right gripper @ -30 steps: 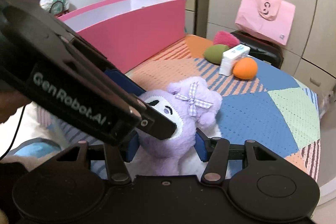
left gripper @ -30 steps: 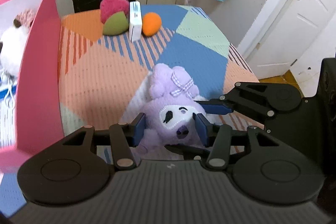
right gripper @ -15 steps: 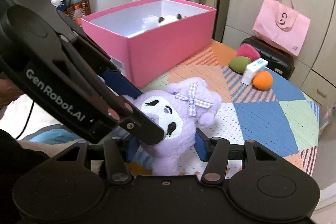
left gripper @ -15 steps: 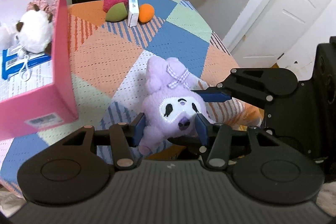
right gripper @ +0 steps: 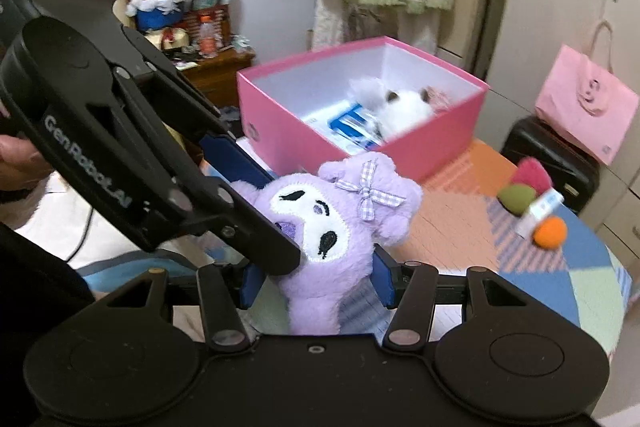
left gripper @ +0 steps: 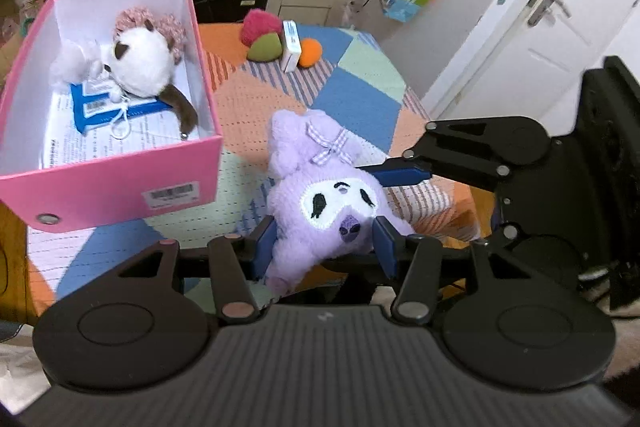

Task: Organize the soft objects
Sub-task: 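Lift the purple plush with both tools and carry it over the pink box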

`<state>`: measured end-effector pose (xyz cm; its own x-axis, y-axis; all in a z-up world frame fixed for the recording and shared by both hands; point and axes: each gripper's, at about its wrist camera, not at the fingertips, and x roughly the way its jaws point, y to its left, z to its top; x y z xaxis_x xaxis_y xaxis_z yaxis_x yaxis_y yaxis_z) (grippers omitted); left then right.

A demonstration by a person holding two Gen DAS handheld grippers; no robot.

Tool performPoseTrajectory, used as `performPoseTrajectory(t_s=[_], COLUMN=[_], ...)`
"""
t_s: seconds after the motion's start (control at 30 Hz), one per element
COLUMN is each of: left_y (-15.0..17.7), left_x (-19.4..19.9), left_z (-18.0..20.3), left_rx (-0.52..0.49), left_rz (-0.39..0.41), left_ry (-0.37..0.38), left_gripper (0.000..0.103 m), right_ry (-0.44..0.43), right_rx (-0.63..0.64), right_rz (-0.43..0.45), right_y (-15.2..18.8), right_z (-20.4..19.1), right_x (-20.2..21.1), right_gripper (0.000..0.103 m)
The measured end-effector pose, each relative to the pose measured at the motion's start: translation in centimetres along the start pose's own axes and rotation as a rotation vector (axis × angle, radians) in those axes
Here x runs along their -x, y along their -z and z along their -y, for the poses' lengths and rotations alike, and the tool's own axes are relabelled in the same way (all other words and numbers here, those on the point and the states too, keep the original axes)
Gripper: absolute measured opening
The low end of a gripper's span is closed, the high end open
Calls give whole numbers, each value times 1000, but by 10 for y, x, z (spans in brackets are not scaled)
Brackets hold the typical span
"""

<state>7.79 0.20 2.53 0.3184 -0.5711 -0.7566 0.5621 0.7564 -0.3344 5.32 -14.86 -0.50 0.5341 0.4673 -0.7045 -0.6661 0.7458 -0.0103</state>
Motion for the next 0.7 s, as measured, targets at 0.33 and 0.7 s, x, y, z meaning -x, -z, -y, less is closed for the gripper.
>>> performPoseTrajectory(t_s=[0.33, 0.7], left_y=[-10, -47], left_x=[55, 53], left_z=[-39, -100], left_rx=[16, 3], left_rz=[164, 286], left_ry=[-42, -201], left_gripper=[55, 54], right_ry=[-3, -19], right_rx=[85, 72], right_rz=[73, 166], right_y=[-68, -123], right_z=[-19, 3], right_x=[-12, -78], right_gripper=[60, 60])
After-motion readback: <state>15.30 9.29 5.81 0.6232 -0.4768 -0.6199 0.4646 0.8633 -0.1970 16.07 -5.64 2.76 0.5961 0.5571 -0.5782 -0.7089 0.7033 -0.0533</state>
